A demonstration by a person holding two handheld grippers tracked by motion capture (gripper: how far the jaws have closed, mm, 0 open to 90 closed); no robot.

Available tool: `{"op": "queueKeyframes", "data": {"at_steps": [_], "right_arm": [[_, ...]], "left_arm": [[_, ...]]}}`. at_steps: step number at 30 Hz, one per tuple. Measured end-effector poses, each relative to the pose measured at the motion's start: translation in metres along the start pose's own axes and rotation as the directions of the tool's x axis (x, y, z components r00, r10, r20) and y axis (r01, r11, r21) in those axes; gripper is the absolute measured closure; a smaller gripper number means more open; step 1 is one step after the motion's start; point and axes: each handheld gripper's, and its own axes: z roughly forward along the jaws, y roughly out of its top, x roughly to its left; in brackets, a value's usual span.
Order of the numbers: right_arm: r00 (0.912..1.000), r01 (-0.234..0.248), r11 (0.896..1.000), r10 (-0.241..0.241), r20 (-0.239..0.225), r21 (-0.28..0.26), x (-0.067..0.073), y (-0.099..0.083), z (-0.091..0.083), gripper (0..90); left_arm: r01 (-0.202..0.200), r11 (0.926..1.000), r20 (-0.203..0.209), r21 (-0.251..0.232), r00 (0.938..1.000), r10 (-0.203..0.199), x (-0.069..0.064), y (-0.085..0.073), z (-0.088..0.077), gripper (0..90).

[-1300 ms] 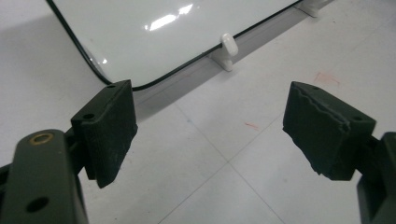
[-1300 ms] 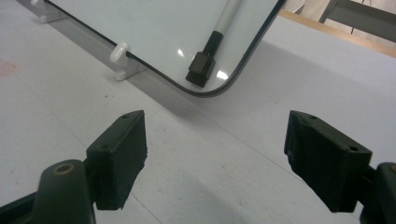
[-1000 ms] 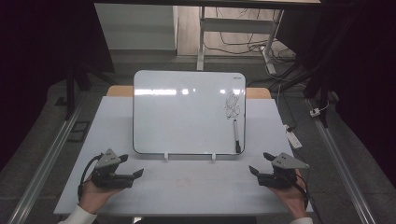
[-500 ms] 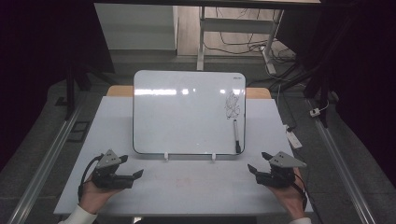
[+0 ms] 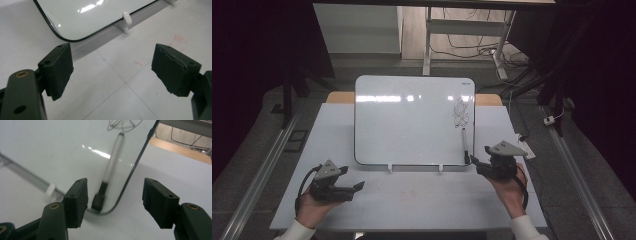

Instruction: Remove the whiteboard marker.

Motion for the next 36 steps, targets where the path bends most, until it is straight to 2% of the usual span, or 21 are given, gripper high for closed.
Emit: {"op": "queueKeyframes", "data": {"at_steps": [4,5,7,9,14,15,16,18,20,21,29,32,36], "right_arm": [[0.9994,-0.026,1.000,0.026,0.024,0.016,-0.001,0.021,0.018,41.0],[0.9994,-0.026,1.000,0.026,0.024,0.016,-0.001,0.021,0.018,41.0],[0.9987,-0.027,0.999,0.025,0.045,0.037,0.002,0.035,0.032,45.0],[0.9985,-0.029,0.999,0.027,0.048,0.045,0.003,0.039,0.037,46.6],[0.9945,-0.025,0.996,0.016,0.104,0.085,0.009,0.055,0.060,57.6],[0.9945,-0.025,0.996,0.016,0.104,0.085,0.009,0.055,0.060,57.6],[0.9912,-0.021,0.995,0.009,0.132,0.094,0.012,0.057,0.066,61.3],[0.9876,-0.017,0.995,0.001,0.157,0.099,0.014,0.058,0.071,64.0],[0.9866,-0.017,0.995,0.000,0.163,0.102,0.015,0.058,0.072,65.8],[0.9798,-0.007,0.994,-0.015,0.200,0.111,0.018,0.058,0.076,68.9],[0.9635,-0.011,0.995,-0.017,0.267,0.103,0.025,0.059,0.079,75.4],[0.9680,-0.028,0.996,0.004,0.251,0.090,0.028,0.058,0.080,80.1],[0.9664,0.018,0.997,-0.038,0.254,0.080,0.034,0.056,0.081,80.3]], "left_arm": [[-0.001,1.0000,0.001,0.003,1.0000,0.001,0.000,-0.001,0.001,17.9],[-0.003,1.0000,0.000,0.005,1.0000,0.003,0.000,-0.001,0.001,17.9],[-0.006,1.0000,0.001,0.008,1.0000,0.006,0.000,-0.001,0.002,17.9],[-0.007,0.9999,0.001,0.009,1.0000,0.007,0.000,-0.002,0.002,18.0],[-0.009,0.9999,0.000,0.010,1.0000,0.009,0.001,-0.003,0.002,18.1],[-0.010,0.9999,0.000,0.010,0.9999,0.010,0.001,-0.003,0.002,18.1],[-0.011,0.9999,0.000,0.010,0.9999,0.011,0.001,-0.003,0.002,18.2],[-0.013,0.9999,-0.001,0.010,0.9999,0.013,0.002,-0.004,0.002,18.2],[-0.014,0.9999,-0.002,0.009,0.9999,0.014,0.002,-0.004,0.002,18.2],[-0.016,0.9998,-0.002,0.009,0.9999,0.016,0.002,-0.004,0.002,18.3],[-0.038,0.9992,-0.006,0.012,0.9993,0.038,0.000,-0.004,0.003,18.3],[-0.040,0.9991,-0.010,0.009,0.9991,0.040,-0.001,-0.004,0.002,18.6],[-0.039,0.9992,-0.016,0.004,0.9991,0.039,-0.002,-0.004,0.001,18.9]]}}
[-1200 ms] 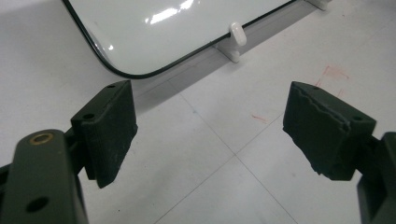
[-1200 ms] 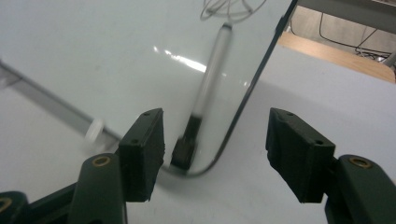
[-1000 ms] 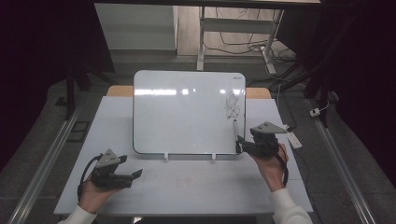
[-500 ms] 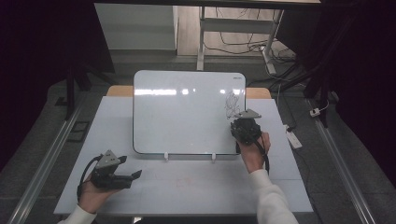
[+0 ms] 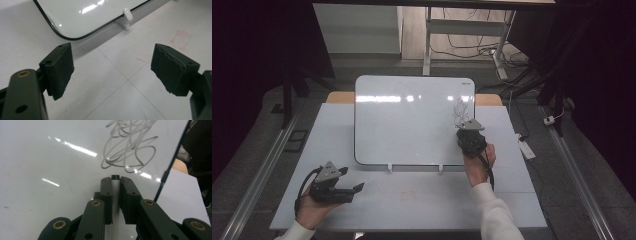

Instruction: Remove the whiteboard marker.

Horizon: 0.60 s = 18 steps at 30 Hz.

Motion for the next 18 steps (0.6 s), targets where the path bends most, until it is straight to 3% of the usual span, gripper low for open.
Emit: {"op": "queueKeyframes", "data": {"at_steps": [7,9,12,15,16,17,18], "right_arm": [[0.9948,-0.057,0.993,0.047,-0.090,-0.102,-0.008,-0.003,-0.016,80.4],[0.9869,-0.077,0.984,0.053,-0.152,-0.158,-0.009,-0.004,-0.029,80.4],[0.9814,-0.081,0.979,0.045,-0.187,-0.190,-0.008,-0.005,-0.037,80.4],[0.9635,-0.096,0.963,0.026,-0.266,-0.253,-0.003,-0.006,-0.054,80.4],[0.9635,-0.096,0.963,0.026,-0.266,-0.253,-0.003,-0.006,-0.054,80.4],[0.9480,-0.116,0.955,0.025,-0.317,-0.273,0.000,-0.005,-0.060,80.4],[0.9415,-0.122,0.951,0.020,-0.337,-0.284,0.002,-0.005,-0.062,80.4]], "left_arm": [[0.012,0.9999,-0.007,-0.013,0.9999,-0.012,0.000,0.001,0.000,19.5],[0.011,0.9998,-0.006,-0.014,0.9999,-0.011,-0.001,0.003,0.000,20.0],[0.006,0.9998,-0.002,-0.019,1.0000,-0.006,-0.004,0.008,0.001,20.7],[0.003,0.9994,0.015,-0.035,0.9999,-0.002,-0.010,0.018,0.003,21.9],[0.003,0.9990,0.026,-0.044,0.9997,-0.002,-0.013,0.022,0.004,21.9],[0.001,0.9986,0.041,-0.054,0.9992,0.001,-0.015,0.028,0.004,23.5],[-0.001,0.9972,0.076,-0.074,0.9971,0.006,-0.023,0.040,0.008,24.1]]}}
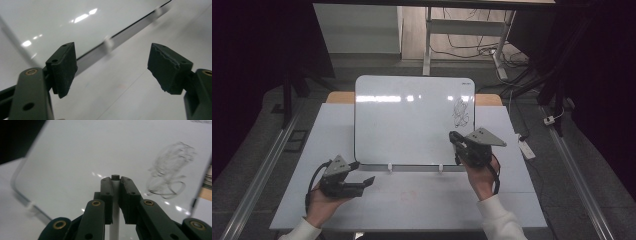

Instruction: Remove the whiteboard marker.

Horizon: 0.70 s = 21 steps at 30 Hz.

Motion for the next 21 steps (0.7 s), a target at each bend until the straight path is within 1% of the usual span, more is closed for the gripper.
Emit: {"op": "queueKeyframes", "data": {"at_steps": [1,2,3,4,5,6,7,8,9,11,12,13,14,15,16,19,21], "right_arm": [[0.9995,-0.004,1.000,0.003,-0.032,-0.010,0.005,0.001,-0.001,80.4],[0.9987,-0.002,1.000,0.001,-0.052,-0.011,0.009,0.001,-0.001,80.4],[0.9977,-0.001,1.000,0.000,-0.068,-0.012,0.013,0.002,-0.001,80.4],[0.9957,0.001,1.000,-0.002,-0.093,-0.016,0.019,0.002,0.000,80.4],[0.9943,0.005,1.000,-0.006,-0.106,-0.017,0.023,0.002,0.000,80.4],[0.9919,0.010,1.000,-0.012,-0.126,-0.019,0.029,0.002,0.001,80.4],[0.9897,0.010,1.000,-0.013,-0.143,-0.020,0.034,0.001,0.002,80.3],[0.9867,0.011,1.000,-0.015,-0.162,-0.025,0.038,0.001,0.002,80.3],[0.9850,0.011,1.000,-0.015,-0.172,-0.026,0.041,0.001,0.003,80.3],[0.9796,0.002,0.999,-0.009,-0.201,-0.035,0.047,0.001,0.004,80.4],[0.9763,-0.007,0.999,-0.002,-0.216,-0.042,0.050,0.002,0.005,80.3],[0.9742,-0.012,0.999,0.001,-0.226,-0.046,0.053,0.002,0.005,80.3],[0.9717,-0.017,0.999,0.005,-0.236,-0.050,0.056,0.002,0.006,80.3],[0.9689,-0.019,0.998,0.005,-0.247,-0.054,0.058,0.002,0.007,80.3],[0.9680,-0.019,0.998,0.004,-0.251,-0.057,0.061,0.001,0.007,80.3],[0.9638,-0.020,0.997,0.000,-0.267,-0.074,0.068,0.002,0.009,80.3],[0.9589,-0.030,0.996,0.006,-0.284,-0.081,0.072,0.002,0.009,80.3]], "left_arm": [[0.000,1.0000,0.000,0.000,1.0000,0.000,0.000,0.000,0.000,25.0],[-0.003,0.9999,0.021,-0.011,0.9998,0.003,-0.004,0.006,0.003,25.9],[-0.014,0.9995,0.059,-0.029,0.9982,0.015,-0.013,0.020,0.012,26.8],[-0.019,0.9992,0.070,-0.034,0.9973,0.021,-0.016,0.025,0.016,27.3],[-0.029,0.9988,0.091,-0.041,0.9954,0.032,-0.022,0.033,0.022,27.7],[-0.029,0.9988,0.091,-0.041,0.9954,0.032,-0.022,0.033,0.022,28.0],[-0.032,0.9985,0.111,-0.044,0.9931,0.037,-0.026,0.039,0.027,28.1],[-0.038,0.9978,0.142,-0.054,0.9887,0.046,-0.033,0.048,0.034,28.4],[-0.042,0.9975,0.160,-0.057,0.9859,0.051,-0.037,0.054,0.039,28.7],[-0.041,0.9974,0.184,-0.060,0.9815,0.052,-0.042,0.060,0.047,29.0],[-0.041,0.9974,0.184,-0.060,0.9815,0.052,-0.042,0.060,0.047,29.4],[-0.035,0.9974,0.208,-0.063,0.9769,0.048,-0.045,0.065,0.054,29.8],[-0.035,0.9974,0.208,-0.063,0.9769,0.048,-0.045,0.065,0.054,30.4],[-0.026,0.9973,0.235,-0.068,0.9710,0.042,-0.047,0.068,0.059,31.2],[-0.026,0.9973,0.235,-0.068,0.9710,0.042,-0.047,0.068,0.059,32.4],[-0.021,0.9963,0.270,-0.083,0.9620,0.043,-0.047,0.073,0.063,39.2],[-0.013,0.9954,0.292,-0.095,0.9557,0.040,-0.047,0.075,0.065,45.2]]}}
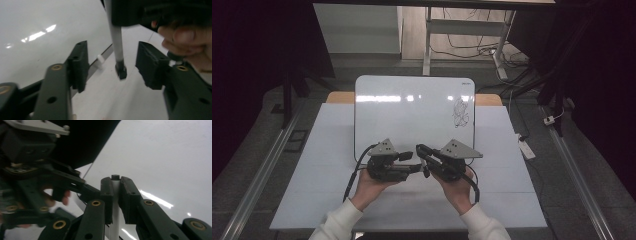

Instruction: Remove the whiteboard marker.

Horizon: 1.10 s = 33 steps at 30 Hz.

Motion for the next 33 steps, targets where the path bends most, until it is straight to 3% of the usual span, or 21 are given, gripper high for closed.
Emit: {"op": "queueKeyframes", "data": {"at_steps": [1,6,7,8,13,18,21,22,23,24,25,26,27,28,29,33], "right_arm": [[1.0000,-0.001,1.000,0.001,-0.007,-0.003,0.002,0.000,0.001,80.3],[0.9995,0.021,1.000,-0.021,-0.025,-0.013,0.012,0.000,0.004,80.3],[0.9995,0.021,1.000,-0.021,-0.025,-0.013,0.012,0.000,0.004,80.2],[0.9993,0.014,1.000,-0.014,-0.034,-0.018,0.013,0.000,0.004,80.2],[0.9988,-0.005,1.000,0.004,-0.049,-0.026,0.013,0.001,0.003,79.3],[0.9949,0.007,0.999,-0.011,-0.100,-0.036,0.003,0.006,-0.006,60.0],[0.9839,0.054,0.998,-0.048,-0.172,0.034,-0.014,0.007,-0.017,54.4],[0.9839,0.054,0.998,-0.048,-0.172,0.034,-0.014,0.007,-0.017,54.4],[0.9706,0.069,0.994,-0.049,-0.236,0.079,-0.026,0.004,-0.021,52.3],[0.9652,0.078,0.992,-0.051,-0.257,0.097,-0.030,0.002,-0.022,51.4],[0.9652,0.078,0.992,-0.051,-0.257,0.097,-0.030,0.002,-0.022,51.4],[0.9564,0.089,0.989,-0.052,-0.288,0.118,-0.034,0.000,-0.022,49.5],[0.9370,0.113,0.980,-0.050,-0.346,0.164,-0.040,-0.004,-0.019,48.2],[0.9298,0.129,0.975,-0.055,-0.364,0.182,-0.041,-0.007,-0.017,48.2],[0.9298,0.129,0.975,-0.055,-0.364,0.182,-0.041,-0.007,-0.017,48.2],[0.8934,0.169,0.954,-0.042,-0.447,0.248,-0.045,-0.015,-0.008,48.9]], "left_arm": [[0.010,0.9999,0.031,-0.014,0.9995,-0.010,0.001,0.001,0.001,47.8],[-0.002,0.9998,0.041,-0.021,0.9991,0.003,0.002,0.002,0.001,67.3],[-0.005,0.9998,0.041,-0.019,0.9991,0.006,0.002,0.002,0.000,67.3],[-0.008,0.9998,0.040,-0.021,0.9991,0.009,0.002,0.002,-0.001,75.7],[-0.016,0.9996,0.039,-0.022,0.9991,0.016,0.004,0.001,-0.003,80.5],[-0.036,0.9993,0.041,-0.007,0.9985,0.036,0.007,0.000,-0.006,80.7],[-0.046,0.9988,0.060,-0.017,0.9971,0.047,0.009,0.001,-0.012,80.7],[-0.049,0.9987,0.069,-0.017,0.9964,0.050,0.010,0.001,-0.013,80.7],[-0.052,0.9985,0.078,-0.016,0.9955,0.053,0.011,0.001,-0.014,80.8],[-0.057,0.9983,0.084,-0.013,0.9948,0.058,0.011,0.001,-0.014,80.8],[-0.061,0.9981,0.093,-0.010,0.9937,0.062,0.011,0.001,-0.014,80.8],[-0.064,0.9979,0.105,-0.008,0.9924,0.065,0.011,0.001,-0.014,80.8],[-0.066,0.9978,0.117,-0.005,0.9909,0.067,0.011,0.001,-0.013,80.7],[-0.072,0.9974,0.126,0.002,0.9895,0.071,0.010,0.002,-0.013,80.7],[-0.079,0.9968,0.135,0.008,0.9879,0.077,0.009,0.001,-0.012,80.7],[-0.109,0.9936,0.185,0.031,0.9774,0.101,0.005,0.001,-0.008,80.7]]}}
